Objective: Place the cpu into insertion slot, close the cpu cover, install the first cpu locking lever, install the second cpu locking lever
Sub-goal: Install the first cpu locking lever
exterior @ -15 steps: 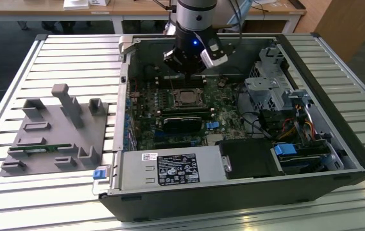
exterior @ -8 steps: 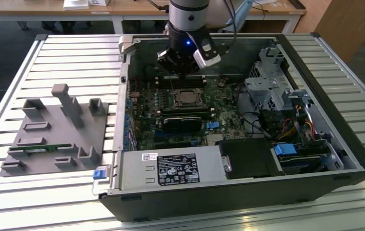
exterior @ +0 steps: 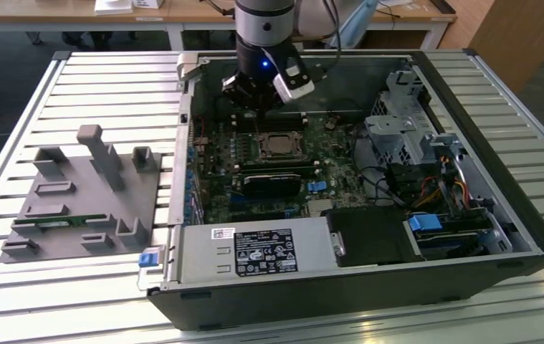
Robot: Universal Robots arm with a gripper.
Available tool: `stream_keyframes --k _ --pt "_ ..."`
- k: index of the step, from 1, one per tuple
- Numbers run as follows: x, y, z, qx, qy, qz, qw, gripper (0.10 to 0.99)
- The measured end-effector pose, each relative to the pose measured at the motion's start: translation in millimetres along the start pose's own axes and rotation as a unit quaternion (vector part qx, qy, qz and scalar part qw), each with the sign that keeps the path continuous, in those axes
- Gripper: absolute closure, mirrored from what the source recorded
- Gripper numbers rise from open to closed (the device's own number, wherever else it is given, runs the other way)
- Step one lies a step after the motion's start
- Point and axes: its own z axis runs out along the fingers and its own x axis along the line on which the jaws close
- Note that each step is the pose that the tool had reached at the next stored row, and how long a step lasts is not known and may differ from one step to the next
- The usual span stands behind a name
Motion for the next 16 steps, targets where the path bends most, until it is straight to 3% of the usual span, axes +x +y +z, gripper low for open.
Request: stream_keyframes --k 8,16 --pt "13.0 1.2 0.1 -0.0001 -0.0012 0.000 1.0000 0.980" --pt "22.8 9.4 0.7 0.0000 -0.0012 0.000 1.0000 0.980"
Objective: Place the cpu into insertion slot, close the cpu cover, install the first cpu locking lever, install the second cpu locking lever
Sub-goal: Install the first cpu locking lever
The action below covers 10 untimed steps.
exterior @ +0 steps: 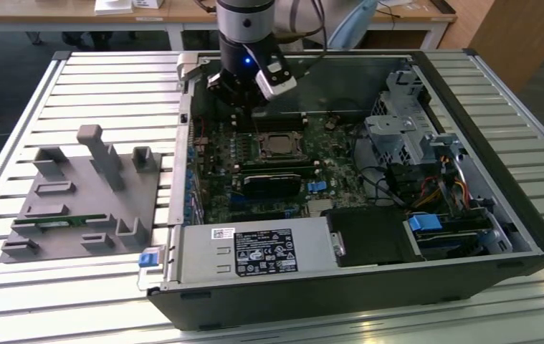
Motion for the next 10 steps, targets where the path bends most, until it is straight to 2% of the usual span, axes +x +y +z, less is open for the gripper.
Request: stream_keyframes --k 4,8,10 --pt "3.5 5.3 0.4 0.0000 0.0000 0.000 1.0000 0.980" --pt "3.8 13.8 1.2 0.0000 0.0000 0.000 1.0000 0.980" --pt "3.7 15.3 1.3 0.0000 0.0000 0.000 1.0000 0.980"
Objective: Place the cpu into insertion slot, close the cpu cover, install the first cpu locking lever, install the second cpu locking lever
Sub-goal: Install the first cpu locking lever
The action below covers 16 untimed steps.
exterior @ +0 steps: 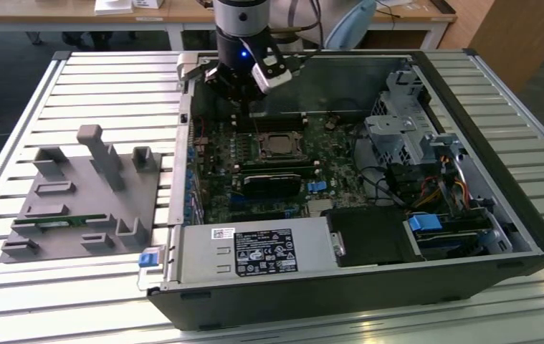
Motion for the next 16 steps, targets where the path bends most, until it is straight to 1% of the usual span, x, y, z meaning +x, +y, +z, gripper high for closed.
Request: stream_keyframes --k 2,6,13,16 --pt "-2.1 0.3 0.0 0.0000 0.0000 0.000 1.0000 0.980" --pt "-9.5 0.5 0.3 -0.0001 0.0000 0.000 1.0000 0.980" --pt "-28.0 1.3 1.5 0.0000 0.0009 0.000 1.0000 0.980" --pt "-29.9 1.2 2.0 0.0000 0.0013 0.000 1.0000 0.980"
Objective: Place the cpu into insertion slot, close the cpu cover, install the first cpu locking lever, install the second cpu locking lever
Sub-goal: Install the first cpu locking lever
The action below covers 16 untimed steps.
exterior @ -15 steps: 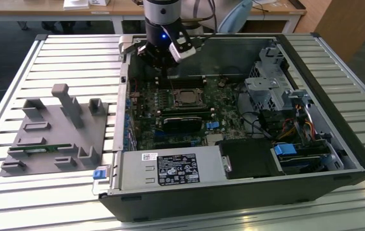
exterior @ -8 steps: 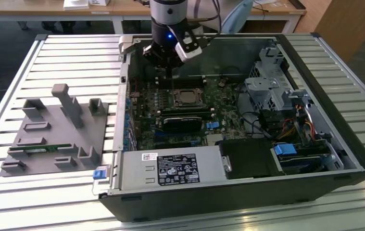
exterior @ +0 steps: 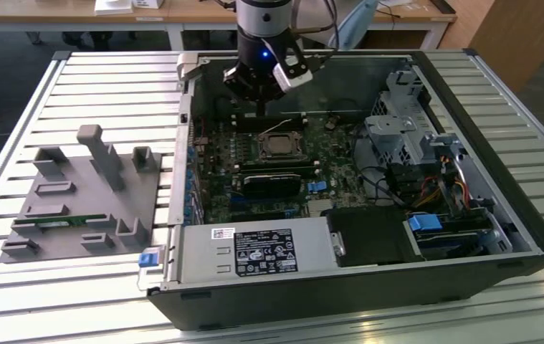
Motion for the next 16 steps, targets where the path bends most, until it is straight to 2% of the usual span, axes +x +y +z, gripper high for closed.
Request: stream_keyframes --k 3,5,8,9,16 --pt "-0.3 0.0 0.7 -0.0001 0.0001 0.000 1.0000 0.980" --pt "-0.4 -0.1 1.1 -0.0026 0.0002 0.000 1.0000 0.980" --pt "-0.4 -0.1 1.9 -0.0211 0.0003 0.000 0.9998 0.980" --pt "-0.4 -0.1 2.3 -0.0230 0.0004 0.000 0.9997 0.980" --pt "-0.7 -0.3 3.2 -0.0230 0.0005 0.000 0.9997 0.980"
